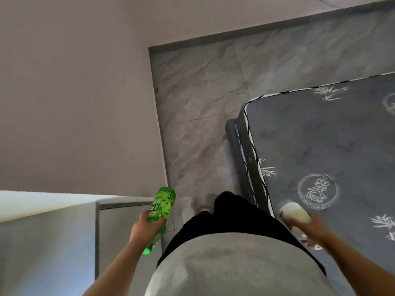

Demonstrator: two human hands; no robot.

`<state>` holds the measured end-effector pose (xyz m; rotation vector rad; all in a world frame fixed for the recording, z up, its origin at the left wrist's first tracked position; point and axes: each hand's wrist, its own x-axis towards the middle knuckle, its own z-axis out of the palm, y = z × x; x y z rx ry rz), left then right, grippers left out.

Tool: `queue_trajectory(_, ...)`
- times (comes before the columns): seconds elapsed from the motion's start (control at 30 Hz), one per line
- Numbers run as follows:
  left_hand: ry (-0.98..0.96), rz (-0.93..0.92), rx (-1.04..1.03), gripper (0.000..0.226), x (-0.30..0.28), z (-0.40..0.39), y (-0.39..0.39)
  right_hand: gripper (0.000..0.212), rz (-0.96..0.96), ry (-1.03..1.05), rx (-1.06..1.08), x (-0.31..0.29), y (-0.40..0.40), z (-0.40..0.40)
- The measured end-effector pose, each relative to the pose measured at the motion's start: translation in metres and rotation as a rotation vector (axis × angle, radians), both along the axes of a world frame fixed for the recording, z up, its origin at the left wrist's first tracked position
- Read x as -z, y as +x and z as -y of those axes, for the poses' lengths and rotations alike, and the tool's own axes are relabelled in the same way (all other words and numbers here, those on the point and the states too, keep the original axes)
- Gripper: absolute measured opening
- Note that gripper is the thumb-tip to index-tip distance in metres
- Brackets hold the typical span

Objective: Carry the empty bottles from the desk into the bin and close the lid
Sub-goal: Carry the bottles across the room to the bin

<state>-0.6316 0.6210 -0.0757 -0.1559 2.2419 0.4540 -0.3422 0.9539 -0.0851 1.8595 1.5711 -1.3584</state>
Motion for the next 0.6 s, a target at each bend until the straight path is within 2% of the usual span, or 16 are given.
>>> queue_trajectory(0.17,0.073,-0.046,0.061,0.066,0.003,-0.080,-0.080,0.055,0.030,-0.009,0.001,0.008,-0.039,-0.047)
queue_trajectory(0.3,0.080,-0.052,-0.002,0.065,0.006,-0.116,-0.118,0.062,0.014,0.028,0.000,0.004,-0.100,-0.102)
queue_trajectory(0.6,-0.024,-0.013,-0.172,0.064,0.009,-0.135,-0.172,0.059,-0.098,0.006,-0.130,-0.008,-0.252,-0.200)
